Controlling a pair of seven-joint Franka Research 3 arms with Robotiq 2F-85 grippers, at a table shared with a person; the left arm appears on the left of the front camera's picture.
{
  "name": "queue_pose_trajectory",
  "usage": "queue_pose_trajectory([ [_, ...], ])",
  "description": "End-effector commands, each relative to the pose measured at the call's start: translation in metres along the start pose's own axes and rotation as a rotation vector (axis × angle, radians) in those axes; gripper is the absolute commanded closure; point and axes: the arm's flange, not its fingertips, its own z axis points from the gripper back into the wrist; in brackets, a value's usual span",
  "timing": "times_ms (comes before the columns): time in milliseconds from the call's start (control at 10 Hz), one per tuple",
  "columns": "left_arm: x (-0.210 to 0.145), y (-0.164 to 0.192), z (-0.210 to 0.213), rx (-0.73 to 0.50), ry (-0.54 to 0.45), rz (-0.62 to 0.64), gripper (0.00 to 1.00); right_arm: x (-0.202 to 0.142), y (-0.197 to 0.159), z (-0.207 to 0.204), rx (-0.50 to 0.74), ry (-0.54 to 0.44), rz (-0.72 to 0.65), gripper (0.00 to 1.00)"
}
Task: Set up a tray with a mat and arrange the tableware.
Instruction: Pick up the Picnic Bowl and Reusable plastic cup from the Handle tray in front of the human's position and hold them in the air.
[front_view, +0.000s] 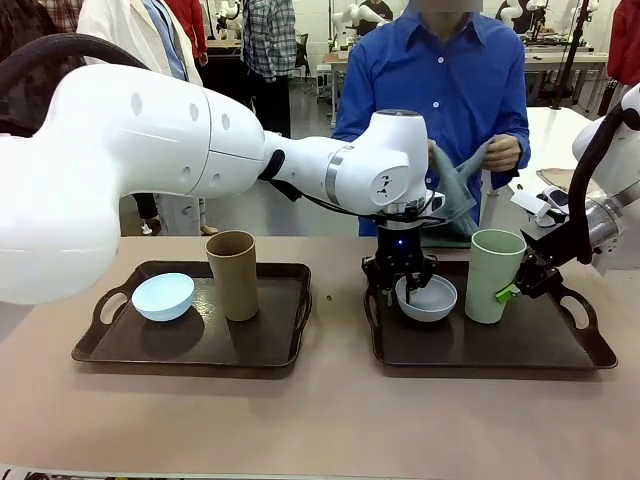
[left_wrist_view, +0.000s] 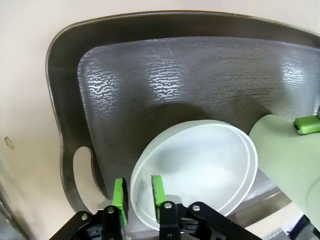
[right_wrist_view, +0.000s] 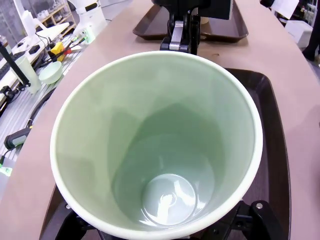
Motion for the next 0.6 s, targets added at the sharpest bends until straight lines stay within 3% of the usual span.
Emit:
queue_pose_trajectory([
  [0,0.0056,-0.003,0.0077,0.008,-0.002,-0.004,1.0,-0.0008,-0.0003,-0.0015,-0.011,-0.029,0.026,1.0],
  [100,0.0051,-0.003,0.0087,0.009,-0.002,-0.004,1.0,-0.0006,0.0,-0.0017,-0.009,-0.029,0.028,0.74],
  [200,0.0047,-0.003,0.0091,0.009,-0.002,-0.003,1.0,-0.0007,0.0002,-0.0016,-0.008,-0.028,0.029,1.0],
  [400,0.0043,-0.0033,0.0096,0.014,0.001,-0.003,1.0,-0.0012,0.0002,-0.0007,-0.011,-0.029,0.028,1.0],
  [500,0.0035,-0.0031,0.011,0.014,0.008,-0.006,1.0,-0.0018,0.0009,0.0016,-0.011,-0.031,0.025,0.74],
])
